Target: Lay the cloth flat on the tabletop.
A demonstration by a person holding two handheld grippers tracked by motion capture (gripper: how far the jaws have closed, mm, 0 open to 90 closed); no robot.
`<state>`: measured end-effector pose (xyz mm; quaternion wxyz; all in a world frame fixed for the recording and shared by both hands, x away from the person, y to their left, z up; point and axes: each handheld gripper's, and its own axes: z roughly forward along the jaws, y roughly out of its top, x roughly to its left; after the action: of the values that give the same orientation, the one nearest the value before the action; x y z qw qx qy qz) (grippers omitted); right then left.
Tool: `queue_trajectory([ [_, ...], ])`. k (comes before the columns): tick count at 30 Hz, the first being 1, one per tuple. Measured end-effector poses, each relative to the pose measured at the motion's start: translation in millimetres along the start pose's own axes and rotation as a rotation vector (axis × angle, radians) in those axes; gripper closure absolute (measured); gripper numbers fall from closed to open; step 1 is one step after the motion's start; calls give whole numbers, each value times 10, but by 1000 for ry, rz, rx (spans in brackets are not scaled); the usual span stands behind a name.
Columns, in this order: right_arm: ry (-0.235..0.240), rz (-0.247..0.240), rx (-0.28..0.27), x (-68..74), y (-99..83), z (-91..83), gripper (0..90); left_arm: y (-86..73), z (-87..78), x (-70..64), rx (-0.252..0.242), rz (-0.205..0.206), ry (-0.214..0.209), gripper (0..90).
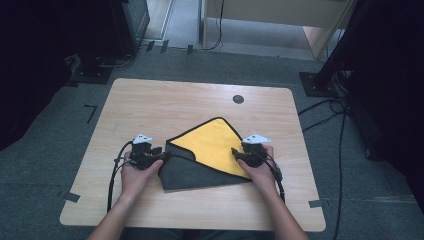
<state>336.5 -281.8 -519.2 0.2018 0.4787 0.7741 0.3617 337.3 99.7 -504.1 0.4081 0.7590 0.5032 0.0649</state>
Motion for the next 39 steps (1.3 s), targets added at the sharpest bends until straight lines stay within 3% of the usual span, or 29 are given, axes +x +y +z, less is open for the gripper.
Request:
queue_trajectory([
  [2,-12,-2,-1,18,-29,-31,502,7,4,-16,5,4,-10,508],
  [9,-139,83,-3,206,-326,-360,508,20,16,-83,7,29,-34,502],
  [11,-141,87,13,258,-373,-433,508,17,21,-90,6,37,-41,501],
  [13,-176,14,37,302,-354,-494,503,17,33,-94,4,39,-40,502],
  [14,-182,6,18,300,-309,-512,496,18,41,-95,5,39,-40,502],
  [16,-125,44,-41,272,-148,-513,484,17,59,-107,7,36,-40,504],
  [18,-50,12,-71,298,41,-448,469,16,75,-124,9,38,-44,504],
  [19,20,-32,-71,354,175,-359,453,17,76,-127,14,44,-44,504],
  [20,59,-76,-61,415,270,-274,437,15,74,-133,13,45,-45,509],
  [21,71,-117,-43,487,344,-183,425,15,71,-135,14,47,-46,520],
  [23,35,-224,-22,597,435,14,416,12,65,-137,14,46,-51,531],
  [24,21,-234,-5,616,462,108,414,12,62,-136,17,51,-53,535],
  [27,42,-150,10,600,479,330,402,9,62,-144,17,44,-62,535],
  [29,65,-123,12,593,460,407,388,9,61,-158,16,41,-69,535],
  [31,59,-116,31,594,425,464,358,9,66,-171,13,43,-74,535],
  [33,77,-81,7,560,392,490,358,13,70,-180,13,43,-74,535],
  [39,22,-38,1,505,451,557,354,86,90,-150,13,43,-56,537],
])
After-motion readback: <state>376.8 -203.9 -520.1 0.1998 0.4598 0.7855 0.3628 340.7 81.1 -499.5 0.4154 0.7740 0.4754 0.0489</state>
